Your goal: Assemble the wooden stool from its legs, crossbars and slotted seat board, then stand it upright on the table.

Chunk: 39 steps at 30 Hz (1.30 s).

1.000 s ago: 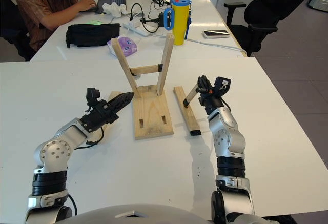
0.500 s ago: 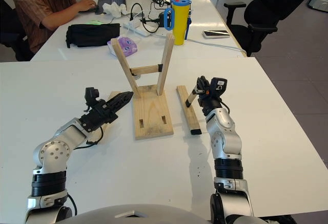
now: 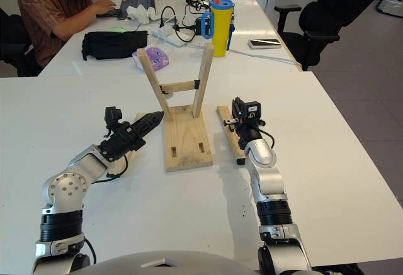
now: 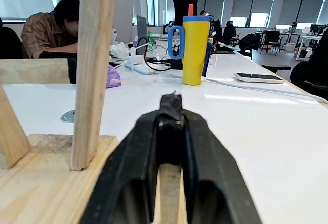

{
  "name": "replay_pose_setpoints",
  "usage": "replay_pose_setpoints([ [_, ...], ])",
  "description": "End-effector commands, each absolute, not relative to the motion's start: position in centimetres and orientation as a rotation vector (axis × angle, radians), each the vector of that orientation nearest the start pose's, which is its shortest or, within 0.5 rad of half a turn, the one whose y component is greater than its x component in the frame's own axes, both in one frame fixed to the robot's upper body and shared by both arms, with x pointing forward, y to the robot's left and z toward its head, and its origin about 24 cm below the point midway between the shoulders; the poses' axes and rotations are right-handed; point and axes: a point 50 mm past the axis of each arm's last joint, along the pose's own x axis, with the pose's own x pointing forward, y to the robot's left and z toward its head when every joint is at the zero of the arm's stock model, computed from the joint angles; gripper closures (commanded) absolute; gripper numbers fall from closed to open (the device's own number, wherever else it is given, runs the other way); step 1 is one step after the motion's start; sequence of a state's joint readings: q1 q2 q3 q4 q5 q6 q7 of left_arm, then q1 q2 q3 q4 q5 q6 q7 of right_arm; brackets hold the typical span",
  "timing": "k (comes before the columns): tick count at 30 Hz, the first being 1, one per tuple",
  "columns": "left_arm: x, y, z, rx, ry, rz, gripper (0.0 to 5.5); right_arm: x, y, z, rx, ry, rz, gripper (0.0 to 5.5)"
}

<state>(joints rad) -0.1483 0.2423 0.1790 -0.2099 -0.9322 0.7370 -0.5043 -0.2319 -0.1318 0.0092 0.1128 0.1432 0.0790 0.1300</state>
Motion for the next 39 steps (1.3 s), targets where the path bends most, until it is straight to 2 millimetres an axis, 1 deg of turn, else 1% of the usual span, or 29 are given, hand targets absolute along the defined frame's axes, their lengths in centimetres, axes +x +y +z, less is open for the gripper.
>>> replay_pose_setpoints([
  [1,25.7,15.7,10.3,-0.672,0.154,-0.772,3.89,27.4,-16.0,0.1,-0.021,0.323,0.179,5.08],
  [4,25.7,15.7,10.3,-0.670,0.155,-0.771,3.89,27.4,-16.0,0.0,-0.012,0.319,0.178,5.08],
  [7,25.7,15.7,10.2,-0.669,0.158,-0.770,3.89,27.7,-16.1,1.2,-0.004,0.251,0.164,5.08],
  [9,25.6,15.7,10.1,-0.671,0.163,-0.775,3.89,28.1,-16.1,2.5,0.010,0.188,0.159,5.08],
  [10,25.6,15.7,10.0,-0.670,0.167,-0.777,3.89,28.3,-16.0,3.4,0.026,0.150,0.167,4.71],
  [12,25.6,15.7,9.9,-0.666,0.174,-0.781,3.89,29.0,-15.5,5.7,0.070,0.070,0.197,4.50],
  [15,25.6,15.7,9.7,-0.662,0.182,-0.787,3.89,30.1,-14.9,10.2,0.060,-0.051,0.233,4.05],
  [17,25.5,15.7,9.7,-0.661,0.187,-0.792,3.89,30.7,-14.9,13.1,0.042,-0.126,0.231,3.77],
  [18,25.4,15.7,9.7,-0.662,0.189,-0.795,3.89,31.0,-15.1,14.5,0.038,-0.159,0.226,3.77],
  [20,25.3,15.6,9.7,-0.665,0.189,-0.801,3.89,31.4,-15.3,16.7,0.035,-0.199,0.228,3.77],
  [23,25.3,15.5,9.6,-0.667,0.187,-0.801,3.89,32.0,-15.2,20.1,0.030,-0.281,0.241,3.77],
  [24,25.3,15.5,9.6,-0.668,0.185,-0.798,3.89,32.3,-15.0,20.9,0.025,-0.302,0.249,3.77],
  [26,25.3,15.4,9.6,-0.672,0.184,-0.796,3.89,33.2,-14.5,21.7,0.026,-0.318,0.263,3.77],
  [30,25.5,15.0,9.7,-0.671,0.183,-0.809,3.89,34.3,-14.0,21.6,0.003,-0.318,0.267,3.77],
  [33,25.6,15.2,9.7,-0.667,0.181,-0.805,3.89,34.5,-13.7,21.2,-0.023,-0.318,0.267,3.77],
  [34,25.6,15.3,9.7,-0.665,0.181,-0.803,3.89,34.5,-13.7,20.9,-0.032,-0.313,0.263,3.77],
  [35,25.6,15.3,9.7,-0.666,0.180,-0.800,3.89,34.6,-13.7,19.7,-0.037,-0.287,0.253,3.77],
  [36,25.5,15.4,9.7,-0.668,0.178,-0.794,3.89,35.0,-13.5,17.0,-0.080,-0.199,0.253,3.77],
  [37,25.5,15.3,9.6,-0.670,0.176,-0.792,3.89,35.3,-13.9,12.5,-0.097,-0.010,0.229,3.77],
  [38,25.5,15.1,9.6,-0.671,0.177,-0.795,3.89,34.9,-14.7,8.5,-0.084,0.145,0.186,3.77],
  [39,25.6,15.0,9.6,-0.671,0.177,-0.797,3.89,34.1,-15.5,5.0,-0.090,0.282,0.144,3.77],
])
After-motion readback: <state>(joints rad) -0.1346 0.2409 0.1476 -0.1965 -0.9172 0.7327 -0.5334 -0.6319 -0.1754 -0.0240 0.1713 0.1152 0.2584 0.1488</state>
